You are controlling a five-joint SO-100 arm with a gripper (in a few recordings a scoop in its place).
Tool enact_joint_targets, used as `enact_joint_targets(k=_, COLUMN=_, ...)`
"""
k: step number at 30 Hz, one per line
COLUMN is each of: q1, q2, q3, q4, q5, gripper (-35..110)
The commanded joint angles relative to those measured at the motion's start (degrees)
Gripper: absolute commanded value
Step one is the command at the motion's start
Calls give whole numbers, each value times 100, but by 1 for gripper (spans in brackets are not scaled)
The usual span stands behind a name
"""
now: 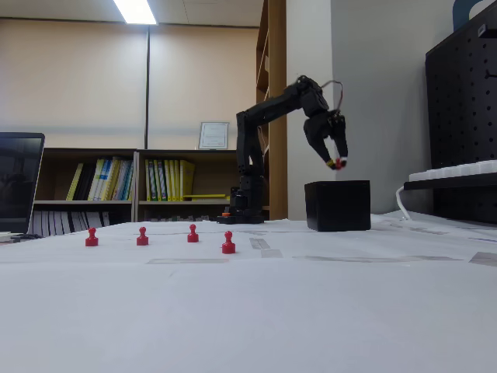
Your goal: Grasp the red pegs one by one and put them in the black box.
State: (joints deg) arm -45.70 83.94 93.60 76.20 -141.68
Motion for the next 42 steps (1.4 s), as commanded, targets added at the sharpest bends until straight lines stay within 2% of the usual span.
enact_joint_targets(k=1, q1=176, q2=149, q3=-264, q4=-817, q5=0, gripper=0)
enact_joint_targets(k=7, q1=325, q2=492, q3=-554, q4=-1134, q5=316, gripper=2)
enact_joint_targets(k=12, q1=316, q2=466, q3=-404, q4=-659, q5=545, gripper=14)
enact_joint_targets(k=15, q1=290, q2=387, q3=-255, q4=-299, q5=554, gripper=16)
enact_joint_targets(k=19, q1=475, q2=-475, q3=-105, q4=114, q5=554, gripper=16)
enact_joint_targets(k=22, q1=1046, q2=-1529, q3=-97, q4=70, q5=668, gripper=16)
enact_joint_targets(k=24, q1=1617, q2=-2162, q3=-475, q4=-360, q5=1055, gripper=16)
enact_joint_targets(k=28, q1=3015, q2=-2733, q3=-1837, q4=-1951, q5=1626, gripper=16)
enact_joint_targets(k=34, q1=4351, q2=-1934, q3=-3041, q4=-3217, q5=3032, gripper=16)
enact_joint_targets(k=42, q1=5194, q2=-554, q3=-3823, q4=-5405, q5=3674, gripper=16)
